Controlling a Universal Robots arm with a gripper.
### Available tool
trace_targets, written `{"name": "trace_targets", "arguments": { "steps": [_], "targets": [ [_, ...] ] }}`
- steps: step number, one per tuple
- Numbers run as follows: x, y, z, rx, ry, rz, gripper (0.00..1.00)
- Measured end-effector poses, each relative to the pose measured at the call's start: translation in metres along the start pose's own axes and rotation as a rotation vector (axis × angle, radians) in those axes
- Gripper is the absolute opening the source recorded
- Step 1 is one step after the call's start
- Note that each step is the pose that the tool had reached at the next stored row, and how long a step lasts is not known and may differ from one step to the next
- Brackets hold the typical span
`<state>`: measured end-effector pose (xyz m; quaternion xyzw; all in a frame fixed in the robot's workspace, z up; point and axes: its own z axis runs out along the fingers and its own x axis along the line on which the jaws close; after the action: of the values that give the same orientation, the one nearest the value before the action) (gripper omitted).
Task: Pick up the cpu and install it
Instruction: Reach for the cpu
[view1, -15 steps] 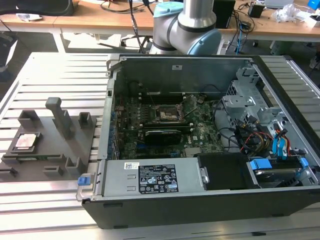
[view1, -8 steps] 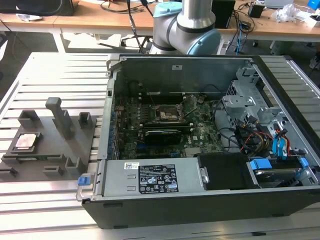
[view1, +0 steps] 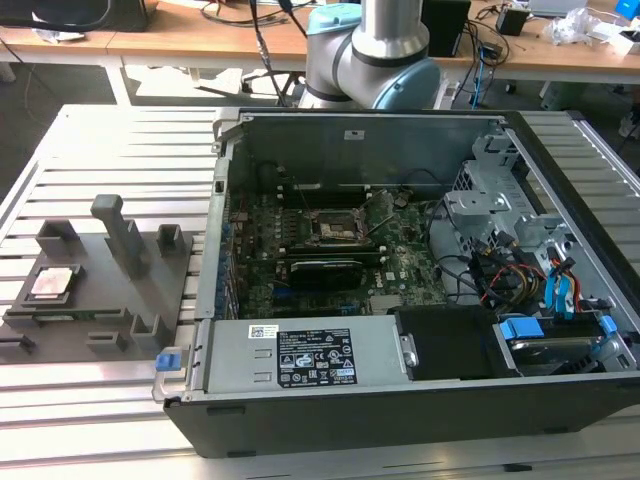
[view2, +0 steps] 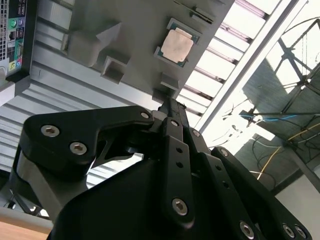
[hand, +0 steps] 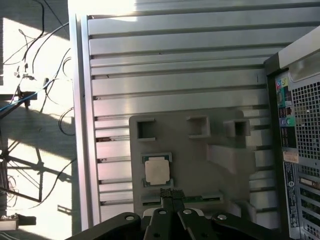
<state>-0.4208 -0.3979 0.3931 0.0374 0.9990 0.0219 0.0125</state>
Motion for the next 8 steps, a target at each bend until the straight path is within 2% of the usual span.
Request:
{"name": "trace_targets", "arguments": {
  "steps": [1, 3, 8],
  "targets": [
    [0.0048, -0.0004, -0.0001, 0.0000, 0.0000, 0.000, 0.11],
    [0.0091, -0.0007, -0.0002, 0.0001, 0.0000, 0.000, 0.11],
    [0.0095, -0.0007, -0.0002, 0.0001, 0.0000, 0.000, 0.11]
  ]
}}
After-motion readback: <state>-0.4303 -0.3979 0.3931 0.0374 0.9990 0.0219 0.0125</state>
